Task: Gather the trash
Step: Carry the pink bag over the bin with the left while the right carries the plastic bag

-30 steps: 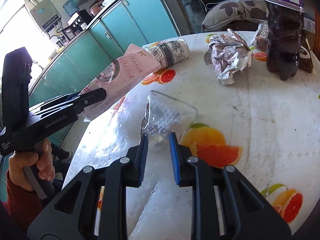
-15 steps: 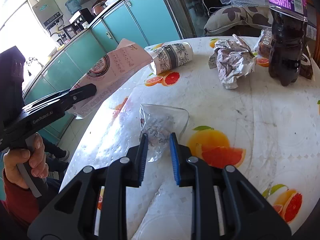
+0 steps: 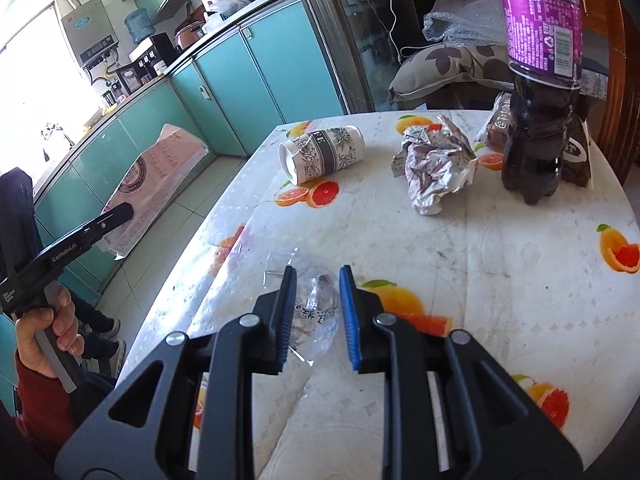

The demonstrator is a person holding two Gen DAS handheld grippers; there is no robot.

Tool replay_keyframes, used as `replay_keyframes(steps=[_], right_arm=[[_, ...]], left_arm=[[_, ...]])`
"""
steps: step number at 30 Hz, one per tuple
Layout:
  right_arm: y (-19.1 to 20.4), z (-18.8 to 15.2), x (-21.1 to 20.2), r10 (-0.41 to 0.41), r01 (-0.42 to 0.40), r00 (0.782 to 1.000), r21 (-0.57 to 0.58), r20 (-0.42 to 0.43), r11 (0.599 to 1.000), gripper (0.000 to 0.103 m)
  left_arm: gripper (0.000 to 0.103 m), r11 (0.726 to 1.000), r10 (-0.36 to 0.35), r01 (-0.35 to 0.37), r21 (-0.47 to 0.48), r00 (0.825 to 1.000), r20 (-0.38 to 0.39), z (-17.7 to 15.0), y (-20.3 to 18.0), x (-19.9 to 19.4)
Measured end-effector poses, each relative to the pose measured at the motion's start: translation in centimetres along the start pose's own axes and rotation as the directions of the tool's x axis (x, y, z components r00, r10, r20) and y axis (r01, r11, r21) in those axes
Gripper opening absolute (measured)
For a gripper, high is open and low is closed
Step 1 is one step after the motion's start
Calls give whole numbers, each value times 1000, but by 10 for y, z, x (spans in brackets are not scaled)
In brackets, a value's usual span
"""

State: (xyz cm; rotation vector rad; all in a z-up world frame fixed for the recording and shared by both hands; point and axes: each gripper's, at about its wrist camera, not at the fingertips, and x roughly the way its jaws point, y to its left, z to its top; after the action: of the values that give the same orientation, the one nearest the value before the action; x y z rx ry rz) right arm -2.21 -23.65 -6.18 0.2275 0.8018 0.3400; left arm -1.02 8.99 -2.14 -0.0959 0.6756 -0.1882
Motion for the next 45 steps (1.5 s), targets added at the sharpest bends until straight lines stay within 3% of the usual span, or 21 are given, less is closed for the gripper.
replay_keyframes(steps=[2, 9, 10, 11, 13, 22, 24, 27, 29, 30, 32, 35, 45], right_arm=[[5, 1, -1, -11, 11, 1000, -13, 7, 1000, 22], [22, -4, 10, -63, 60, 997, -74, -41, 995, 26], [22, -4, 8, -67, 64, 997, -75, -39, 995, 40], [21, -4, 4, -69, 68, 997, -70, -26, 995, 61], [18, -2, -4, -75, 75, 997, -58, 7, 995, 75], [28, -1, 15, -172, 157, 981, -156, -86, 975, 74], [32, -6, 24, -201, 181, 975, -183, -99, 966, 72], [32, -10, 33, -230, 207, 967, -190, -110, 960, 60], [31, -13, 35, -220, 198, 968, -176, -117, 964, 42], [30, -13, 36, -222, 199, 968, -174, -121, 964, 38], [30, -14, 38, -223, 201, 967, -169, -125, 965, 14], [33, -14, 33, -220, 203, 971, -159, -97, 966, 4], [77, 0, 24, -147, 140, 989, -187, -23, 972, 4]], left_arm=[[22, 999, -9, 9, -36, 1000, 2, -1, 13, 1], [22, 998, 68, -68, -7, 998, -9, -11, 36, 2], [22, 998, 69, -70, -10, 997, -15, -13, 40, 1], [22, 997, 70, -71, -13, 997, -21, -15, 44, 1], [22, 997, 71, -72, -25, 997, -26, -18, 51, -1], [22, 996, 63, -64, -62, 998, -26, -25, 65, -6], [22, 996, 69, -70, -61, 997, -28, -26, 67, -7], [22, 994, 79, -81, -67, 996, -33, -27, 70, -6], [23, 994, 82, -85, -75, 996, -36, -28, 74, -7], [23, 993, 84, -86, -77, 996, -39, -29, 76, -7], [23, 993, 87, -90, -76, 995, -45, -32, 79, -6], [23, 993, 95, -99, -66, 994, -60, -37, 81, -3], [23, 990, 113, -120, -71, 990, -88, -45, 93, 1]])
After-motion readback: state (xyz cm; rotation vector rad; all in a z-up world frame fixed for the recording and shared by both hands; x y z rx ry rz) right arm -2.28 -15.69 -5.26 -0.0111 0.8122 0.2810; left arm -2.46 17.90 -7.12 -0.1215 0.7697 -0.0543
